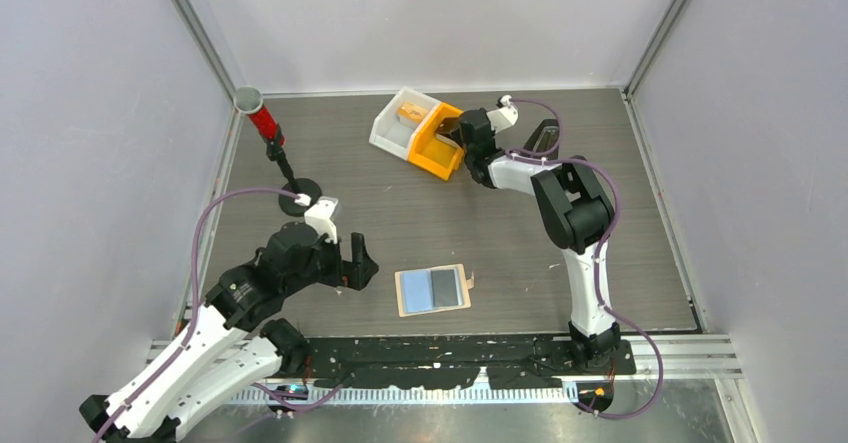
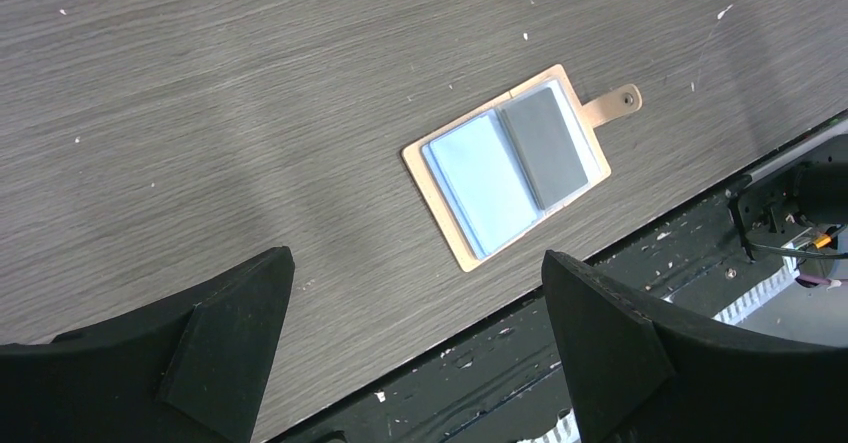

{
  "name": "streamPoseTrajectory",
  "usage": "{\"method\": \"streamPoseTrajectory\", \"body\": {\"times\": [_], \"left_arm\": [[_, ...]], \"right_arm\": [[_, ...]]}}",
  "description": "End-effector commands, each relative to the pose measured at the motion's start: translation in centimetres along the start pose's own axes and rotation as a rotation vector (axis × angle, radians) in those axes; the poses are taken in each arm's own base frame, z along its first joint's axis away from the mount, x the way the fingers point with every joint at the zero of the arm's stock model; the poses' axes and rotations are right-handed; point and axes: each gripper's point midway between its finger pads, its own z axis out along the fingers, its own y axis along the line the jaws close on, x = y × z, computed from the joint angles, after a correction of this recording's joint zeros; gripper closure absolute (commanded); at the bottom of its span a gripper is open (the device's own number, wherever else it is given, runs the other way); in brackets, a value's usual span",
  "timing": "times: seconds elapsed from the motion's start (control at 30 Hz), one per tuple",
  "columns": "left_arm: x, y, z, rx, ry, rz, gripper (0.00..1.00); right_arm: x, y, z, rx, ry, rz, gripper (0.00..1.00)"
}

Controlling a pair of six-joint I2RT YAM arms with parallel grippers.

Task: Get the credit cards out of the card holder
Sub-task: Place the credit card in the storage box.

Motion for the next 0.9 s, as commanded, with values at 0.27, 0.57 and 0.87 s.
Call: {"method": "streamPoseTrajectory", "body": {"times": [0.27, 0.57, 0.87], "left_arm": [[-1.0, -0.4, -1.1, 0.018, -0.045, -0.011, 0.01], [0.5, -1.8, -0.1, 0.082, 0.036, -0.081, 0.01], [2.7, -1.2, 0.8, 0.067, 0.083, -0.156, 0.05]], "right_arm": [[-5.1, 3.5, -0.5, 0.006, -0.108, -0.034, 0.72], [-7.0, 7.7, -3.4, -0.069, 0.009, -0.201, 0.62], [-2.7, 7.5, -10.9, -0.168, 0.339, -0.29, 0.58]]}}
